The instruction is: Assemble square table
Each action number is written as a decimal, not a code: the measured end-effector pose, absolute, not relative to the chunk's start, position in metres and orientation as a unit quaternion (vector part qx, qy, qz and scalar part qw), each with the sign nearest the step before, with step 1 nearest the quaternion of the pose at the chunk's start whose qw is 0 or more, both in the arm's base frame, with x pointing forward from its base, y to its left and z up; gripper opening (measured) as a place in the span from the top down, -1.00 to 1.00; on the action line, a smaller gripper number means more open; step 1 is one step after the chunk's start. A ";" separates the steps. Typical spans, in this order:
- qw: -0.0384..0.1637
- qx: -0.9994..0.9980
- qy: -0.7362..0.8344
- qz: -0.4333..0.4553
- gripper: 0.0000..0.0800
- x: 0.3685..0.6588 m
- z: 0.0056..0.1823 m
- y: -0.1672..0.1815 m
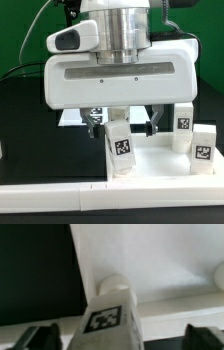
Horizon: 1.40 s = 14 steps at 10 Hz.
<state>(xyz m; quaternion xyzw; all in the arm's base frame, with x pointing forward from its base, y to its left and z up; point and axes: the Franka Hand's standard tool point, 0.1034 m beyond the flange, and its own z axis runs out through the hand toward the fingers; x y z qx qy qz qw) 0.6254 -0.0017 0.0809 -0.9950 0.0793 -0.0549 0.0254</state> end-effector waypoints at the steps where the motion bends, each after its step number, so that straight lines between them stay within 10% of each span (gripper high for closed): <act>1: 0.025 -0.995 0.080 -0.055 -0.31 0.625 0.081 -0.002; 3: 0.028 -0.990 0.130 -0.053 0.29 0.625 0.080 -0.001; 10: 0.067 -0.809 0.583 -0.041 0.29 0.626 0.079 0.008; 14: 0.070 -0.806 0.587 -0.039 0.29 0.626 0.079 0.009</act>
Offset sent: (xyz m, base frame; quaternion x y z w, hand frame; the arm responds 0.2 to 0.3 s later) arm 0.0000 0.0000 0.0000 0.0000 0.0000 0.1938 0.9810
